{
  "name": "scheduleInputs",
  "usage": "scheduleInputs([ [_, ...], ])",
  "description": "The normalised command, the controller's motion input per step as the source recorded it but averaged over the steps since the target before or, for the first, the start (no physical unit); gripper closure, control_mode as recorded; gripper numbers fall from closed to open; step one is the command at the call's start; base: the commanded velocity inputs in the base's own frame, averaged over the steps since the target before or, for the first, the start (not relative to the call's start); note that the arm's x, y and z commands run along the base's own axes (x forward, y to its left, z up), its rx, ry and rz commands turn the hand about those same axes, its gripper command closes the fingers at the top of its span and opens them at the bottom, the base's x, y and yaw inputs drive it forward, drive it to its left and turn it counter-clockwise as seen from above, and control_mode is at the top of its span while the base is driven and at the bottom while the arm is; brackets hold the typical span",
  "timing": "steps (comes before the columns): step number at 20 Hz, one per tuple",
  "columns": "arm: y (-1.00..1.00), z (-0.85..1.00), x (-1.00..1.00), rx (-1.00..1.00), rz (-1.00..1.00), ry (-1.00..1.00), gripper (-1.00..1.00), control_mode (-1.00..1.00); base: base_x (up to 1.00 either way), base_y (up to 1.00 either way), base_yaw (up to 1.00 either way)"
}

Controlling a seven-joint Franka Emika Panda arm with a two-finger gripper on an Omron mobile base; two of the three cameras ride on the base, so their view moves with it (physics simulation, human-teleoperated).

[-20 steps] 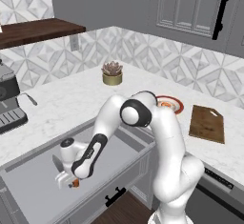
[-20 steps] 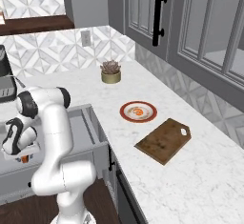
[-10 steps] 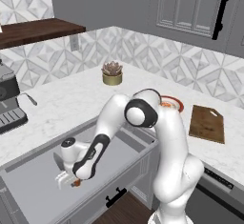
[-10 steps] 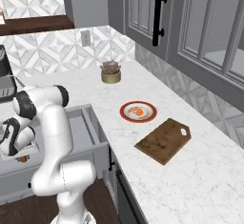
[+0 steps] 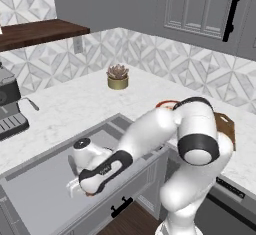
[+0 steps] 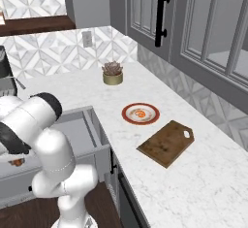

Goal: Pick up the knife from the drawer and place it on the cutting board. Then place the meat from the plate to the cutting board.

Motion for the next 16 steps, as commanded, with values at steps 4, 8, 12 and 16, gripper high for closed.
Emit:
scheduleInputs([
  [4,-0.72,1.00,-0.56,0.00,-0.16,0.01,1.00,-1.00,0.00,0.00,0.00],
  [8,-0.67,1.00,-0.46,0.00,-0.14,0.00,1.00,-1.00,0.00,0.00,0.00],
  [12,-0.84,1.00,-0.22,0.00,-0.11,0.00,1.00,-1.00,0.00,0.00,0.00],
  [16,-0.91,1.00,-0.01,0.00,-0.06,0.00,1.00,-1.00,0.00,0.00,0.00],
])
